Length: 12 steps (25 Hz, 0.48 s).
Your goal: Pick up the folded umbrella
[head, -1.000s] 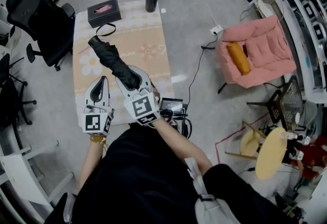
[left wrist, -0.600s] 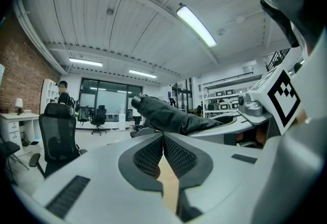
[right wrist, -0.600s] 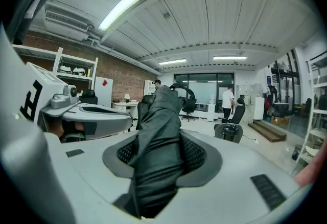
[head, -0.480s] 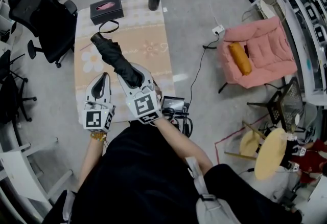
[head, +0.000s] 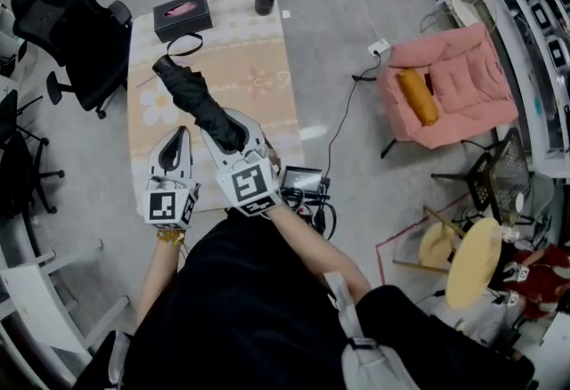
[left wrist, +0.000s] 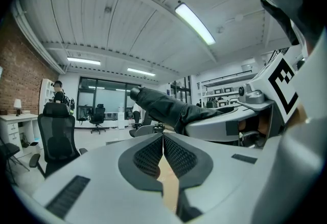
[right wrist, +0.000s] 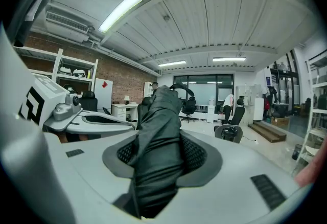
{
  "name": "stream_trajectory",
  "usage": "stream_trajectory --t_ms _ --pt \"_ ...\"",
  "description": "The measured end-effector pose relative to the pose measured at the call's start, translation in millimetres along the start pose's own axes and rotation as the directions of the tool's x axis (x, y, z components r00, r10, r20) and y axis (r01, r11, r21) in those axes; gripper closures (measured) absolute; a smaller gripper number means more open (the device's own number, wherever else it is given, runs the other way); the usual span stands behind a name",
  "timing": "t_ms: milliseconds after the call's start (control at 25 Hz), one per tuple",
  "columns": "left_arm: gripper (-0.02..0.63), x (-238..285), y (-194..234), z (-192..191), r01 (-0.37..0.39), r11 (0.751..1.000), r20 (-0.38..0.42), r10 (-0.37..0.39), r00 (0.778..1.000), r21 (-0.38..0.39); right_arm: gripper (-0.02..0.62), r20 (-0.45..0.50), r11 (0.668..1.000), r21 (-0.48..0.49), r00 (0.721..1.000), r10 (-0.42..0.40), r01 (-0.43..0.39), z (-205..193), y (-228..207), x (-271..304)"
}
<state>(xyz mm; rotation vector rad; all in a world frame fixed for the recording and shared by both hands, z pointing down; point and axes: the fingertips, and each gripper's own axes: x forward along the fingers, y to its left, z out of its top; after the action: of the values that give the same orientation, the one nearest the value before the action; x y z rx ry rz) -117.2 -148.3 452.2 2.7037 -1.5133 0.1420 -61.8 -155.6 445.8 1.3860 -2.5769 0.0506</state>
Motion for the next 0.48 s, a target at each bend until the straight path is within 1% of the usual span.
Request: stream_trajectory --t_ms 480 --pt "0.592 0.8 -11.9 -0.3 0.028 1.000 -0.004 -0.028 1.000 0.007 0.419 0.016 1.000 0.025 1.000 -0.008 0.008 -1.7 -4.9 -8.5"
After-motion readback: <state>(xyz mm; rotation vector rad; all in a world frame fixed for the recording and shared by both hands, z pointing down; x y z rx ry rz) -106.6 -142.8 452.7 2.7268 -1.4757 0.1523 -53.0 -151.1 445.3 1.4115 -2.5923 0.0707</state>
